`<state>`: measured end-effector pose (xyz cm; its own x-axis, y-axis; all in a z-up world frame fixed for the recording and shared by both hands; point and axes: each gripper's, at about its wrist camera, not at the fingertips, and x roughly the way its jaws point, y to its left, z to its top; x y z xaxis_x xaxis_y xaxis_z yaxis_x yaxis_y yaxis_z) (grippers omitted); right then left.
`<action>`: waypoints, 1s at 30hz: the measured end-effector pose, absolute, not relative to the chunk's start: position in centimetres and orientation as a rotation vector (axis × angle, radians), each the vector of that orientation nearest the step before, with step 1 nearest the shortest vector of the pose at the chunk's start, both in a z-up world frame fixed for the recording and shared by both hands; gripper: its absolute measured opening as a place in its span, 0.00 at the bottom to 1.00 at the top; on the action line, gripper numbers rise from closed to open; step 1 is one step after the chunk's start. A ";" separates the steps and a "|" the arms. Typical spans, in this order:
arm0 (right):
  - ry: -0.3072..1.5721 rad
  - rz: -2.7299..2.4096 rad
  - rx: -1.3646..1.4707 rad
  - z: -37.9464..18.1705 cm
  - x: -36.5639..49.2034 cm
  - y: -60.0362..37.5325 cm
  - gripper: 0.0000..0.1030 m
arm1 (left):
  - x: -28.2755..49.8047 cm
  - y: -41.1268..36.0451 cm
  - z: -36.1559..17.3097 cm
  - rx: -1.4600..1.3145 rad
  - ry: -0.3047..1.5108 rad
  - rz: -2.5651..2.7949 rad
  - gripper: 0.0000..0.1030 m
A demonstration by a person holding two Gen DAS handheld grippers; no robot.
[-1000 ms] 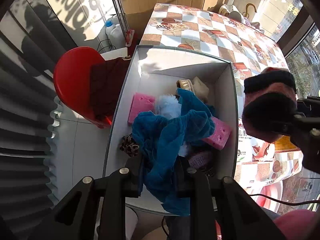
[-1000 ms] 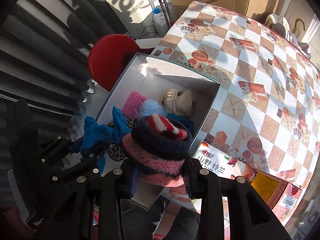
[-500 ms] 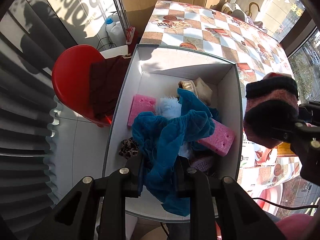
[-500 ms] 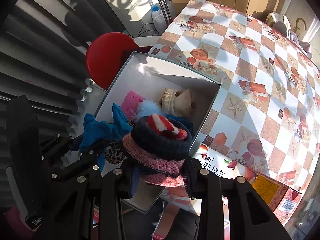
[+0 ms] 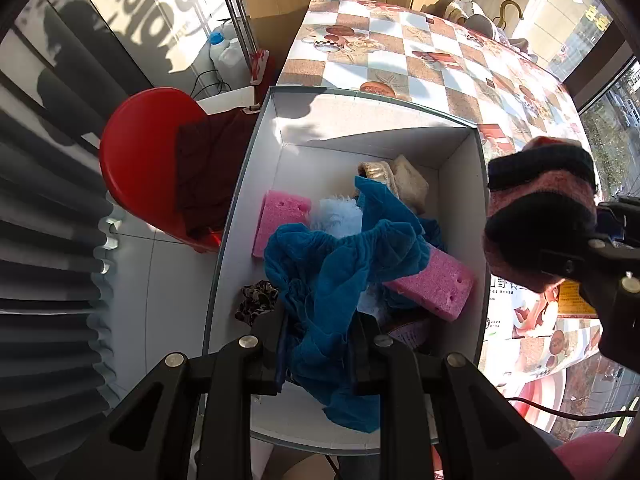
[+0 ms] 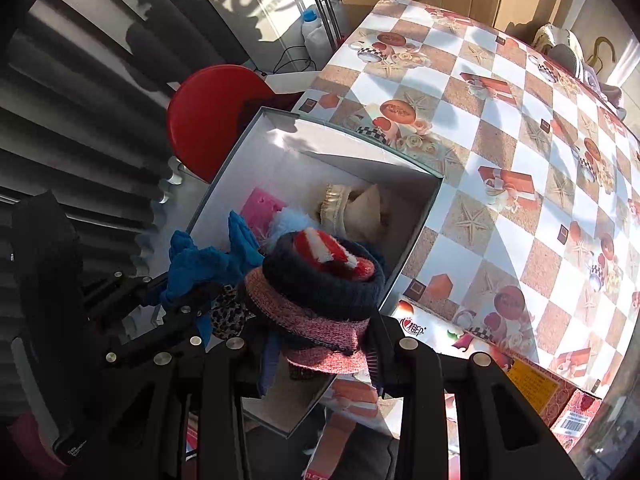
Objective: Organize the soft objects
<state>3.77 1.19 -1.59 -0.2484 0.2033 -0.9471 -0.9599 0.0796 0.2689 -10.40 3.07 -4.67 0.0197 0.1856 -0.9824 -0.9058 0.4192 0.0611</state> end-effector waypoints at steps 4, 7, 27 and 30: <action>1.293 1.400 -0.862 -1.8 3.7 1.9 0.36 | -10.3 3.5 -4.8 -0.751 1.264 0.983 0.23; 1.289 1.401 -0.869 -1.9 3.6 2.7 0.36 | -10.3 3.8 -4.6 -0.756 1.258 0.982 0.28; 1.269 1.290 -0.849 -0.2 5.3 1.6 0.99 | -11.0 3.3 -1.6 -0.717 1.222 1.058 0.86; 1.268 1.254 -0.858 -0.3 5.1 0.9 0.99 | -10.8 2.7 -1.5 -0.715 1.228 1.063 0.86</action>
<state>5.12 0.89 -0.35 -0.1348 0.1935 -0.9718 -0.9695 0.1768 0.1697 -10.75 2.69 -1.51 -0.0066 0.2513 -0.9679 -0.9219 0.3735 0.1033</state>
